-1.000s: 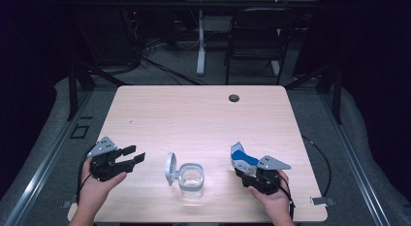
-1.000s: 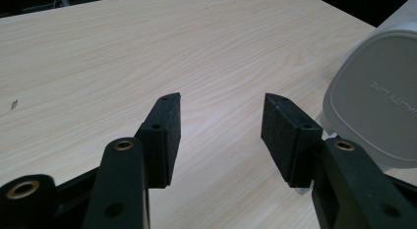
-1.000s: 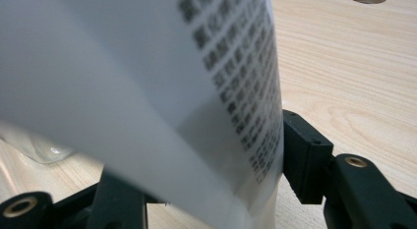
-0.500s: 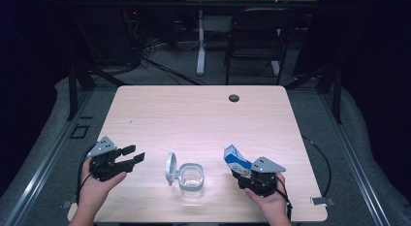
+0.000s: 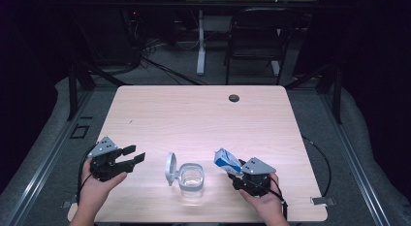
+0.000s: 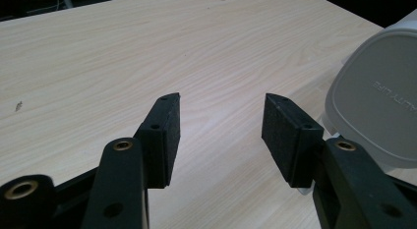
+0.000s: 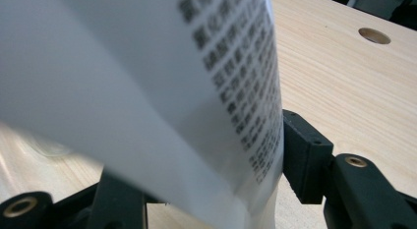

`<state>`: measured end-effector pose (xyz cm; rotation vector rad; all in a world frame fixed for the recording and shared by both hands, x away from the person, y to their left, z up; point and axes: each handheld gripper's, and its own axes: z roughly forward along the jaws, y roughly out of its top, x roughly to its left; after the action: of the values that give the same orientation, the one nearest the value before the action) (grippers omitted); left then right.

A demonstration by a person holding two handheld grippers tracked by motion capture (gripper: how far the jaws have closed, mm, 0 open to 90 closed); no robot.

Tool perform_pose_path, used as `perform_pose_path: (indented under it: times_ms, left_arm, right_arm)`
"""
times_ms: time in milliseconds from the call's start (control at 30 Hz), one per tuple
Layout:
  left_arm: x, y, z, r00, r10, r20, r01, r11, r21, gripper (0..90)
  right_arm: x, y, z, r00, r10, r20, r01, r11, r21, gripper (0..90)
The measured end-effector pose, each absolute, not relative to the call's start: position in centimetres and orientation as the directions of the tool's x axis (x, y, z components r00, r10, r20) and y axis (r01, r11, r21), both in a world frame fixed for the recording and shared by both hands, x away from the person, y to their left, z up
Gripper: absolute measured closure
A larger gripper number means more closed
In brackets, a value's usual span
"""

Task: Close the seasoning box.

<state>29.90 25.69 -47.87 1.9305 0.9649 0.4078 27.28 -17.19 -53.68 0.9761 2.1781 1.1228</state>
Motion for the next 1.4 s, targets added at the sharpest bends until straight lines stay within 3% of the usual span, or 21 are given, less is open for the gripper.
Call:
perform_pose_path:
  times_ms: [967, 1400]
  left_arm:
    - [30.0, 25.8, -48.0, 0.635, 0.766, -0.099, 0.468, -0.280, 0.838, 49.6]
    - [30.0, 25.9, -48.0, 0.634, 0.767, -0.098, 0.467, -0.279, 0.839, 49.7]
  right_arm:
    - [28.2, -15.5, -53.1, -0.615, 0.712, -0.340, 0.277, 0.599, 0.751, 46.0]
    - [28.4, -15.2, -52.7, -0.606, 0.692, -0.392, 0.258, 0.638, 0.726, 46.1]
